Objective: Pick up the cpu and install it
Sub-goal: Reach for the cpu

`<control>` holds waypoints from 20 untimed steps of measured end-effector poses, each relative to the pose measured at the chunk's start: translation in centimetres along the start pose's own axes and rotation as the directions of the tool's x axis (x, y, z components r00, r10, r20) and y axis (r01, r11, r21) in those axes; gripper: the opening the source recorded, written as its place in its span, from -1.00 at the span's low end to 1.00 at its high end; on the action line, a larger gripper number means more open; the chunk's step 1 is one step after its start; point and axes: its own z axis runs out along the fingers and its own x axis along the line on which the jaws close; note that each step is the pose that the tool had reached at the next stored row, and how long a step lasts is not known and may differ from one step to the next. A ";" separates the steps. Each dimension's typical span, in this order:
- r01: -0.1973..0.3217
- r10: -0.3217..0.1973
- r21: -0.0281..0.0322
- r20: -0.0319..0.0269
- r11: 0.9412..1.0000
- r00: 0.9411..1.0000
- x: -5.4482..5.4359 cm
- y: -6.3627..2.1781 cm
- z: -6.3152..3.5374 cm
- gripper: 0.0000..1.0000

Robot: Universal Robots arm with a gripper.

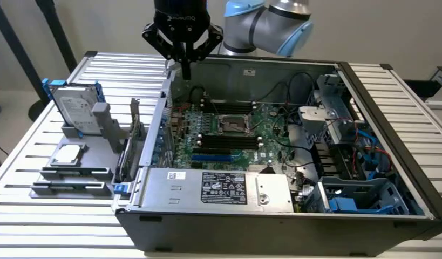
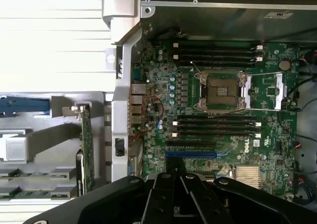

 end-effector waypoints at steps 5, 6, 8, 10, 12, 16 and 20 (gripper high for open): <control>0.000 0.000 0.000 0.000 1.000 1.000 2.3 -0.04 0.11 -0.79; 0.000 0.000 0.000 0.000 1.000 1.000 2.8 -0.05 0.14 -0.79; 0.000 0.000 0.000 0.000 1.000 1.000 3.6 -0.07 0.19 -0.79; 0.000 0.000 0.000 0.000 1.000 1.000 4.6 -0.09 0.25 -0.79; 0.000 0.000 0.000 0.000 1.000 1.000 5.5 -0.10 0.29 -0.79; 0.000 0.000 0.000 0.000 1.000 1.000 7.3 -0.14 0.36 -0.79; 0.000 0.000 0.000 0.000 1.000 1.000 9.1 -0.17 0.40 -0.79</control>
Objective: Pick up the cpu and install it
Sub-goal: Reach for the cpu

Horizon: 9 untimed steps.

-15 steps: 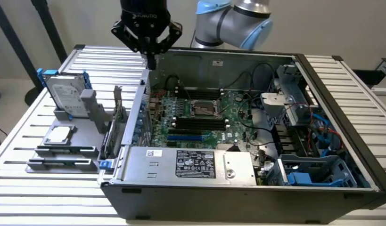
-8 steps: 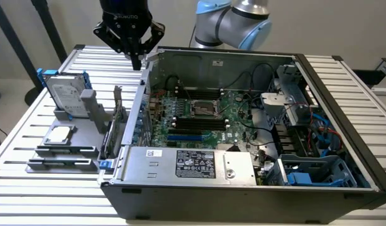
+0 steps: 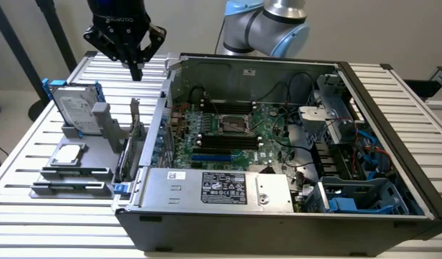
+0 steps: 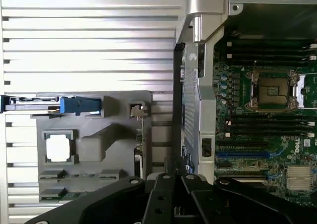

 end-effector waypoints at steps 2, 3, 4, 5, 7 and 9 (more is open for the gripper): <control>0.000 0.000 0.000 0.000 1.000 1.000 0.9 -0.02 0.01 -0.79; 0.000 0.000 0.000 0.000 1.000 1.000 1.4 -0.03 0.01 -0.79; 0.000 0.000 0.000 0.000 1.000 1.000 1.8 -0.03 0.01 -0.79; 0.000 0.000 0.000 0.000 1.000 1.000 2.3 -0.04 0.01 -0.79; 0.000 0.000 0.000 -0.001 1.000 1.000 3.2 -0.06 0.02 -0.79; 0.000 0.000 0.000 -0.002 1.000 1.000 4.1 -0.07 0.02 -0.79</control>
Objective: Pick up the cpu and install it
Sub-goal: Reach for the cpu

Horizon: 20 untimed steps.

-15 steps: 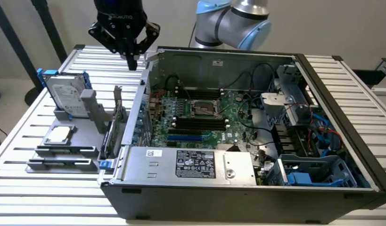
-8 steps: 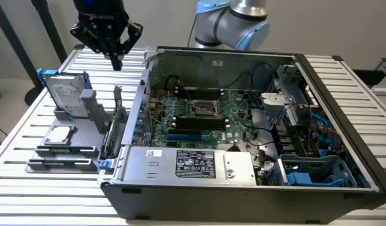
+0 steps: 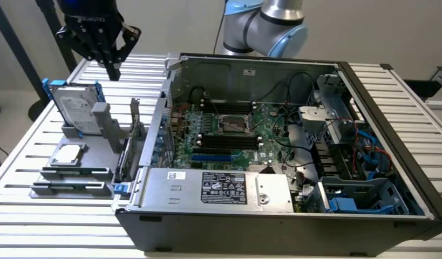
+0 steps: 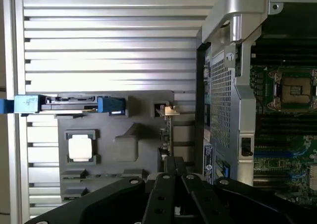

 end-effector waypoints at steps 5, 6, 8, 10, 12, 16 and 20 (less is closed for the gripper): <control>0.000 0.000 0.000 -0.001 1.000 1.000 2.3 -0.03 0.02 -0.79; 0.000 0.000 0.000 -0.002 1.000 1.000 2.7 -0.03 0.02 -0.79; 0.000 0.000 0.000 -0.002 1.000 1.000 3.6 -0.05 0.04 -0.79; 0.000 0.000 0.000 -0.003 1.000 1.000 4.5 -0.06 0.05 -0.79; 0.000 0.000 0.000 -0.004 1.000 1.000 5.4 -0.06 0.08 -0.79; 0.000 0.000 0.000 -0.006 1.000 1.000 7.3 -0.06 0.14 -0.79; 0.000 0.000 0.002 -0.008 1.000 1.000 9.1 -0.04 0.24 -0.79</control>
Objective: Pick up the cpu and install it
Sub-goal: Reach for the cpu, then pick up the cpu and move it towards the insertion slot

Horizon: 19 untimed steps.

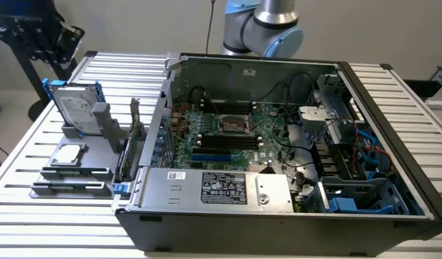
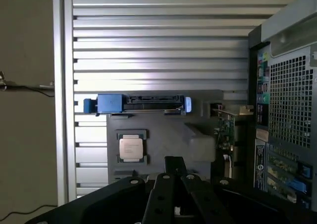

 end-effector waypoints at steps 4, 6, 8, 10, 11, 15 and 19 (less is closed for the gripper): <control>0.000 0.000 0.002 -0.003 1.000 1.000 1.8 0.03 0.12 -0.79; 0.000 0.000 0.003 -0.004 1.000 1.000 2.7 0.05 0.19 -0.79; 0.000 0.000 0.003 -0.005 1.000 1.000 3.6 0.05 0.23 -0.79; 0.000 0.000 0.004 -0.006 1.000 1.000 4.2 0.04 0.23 -0.79; 0.000 0.000 0.003 -0.006 1.000 1.000 4.2 0.04 0.23 -0.79; 0.000 0.000 0.003 -0.006 1.000 1.000 4.2 0.04 0.23 -0.79; 0.000 0.000 0.003 -0.005 1.000 1.000 4.2 0.04 0.23 -0.79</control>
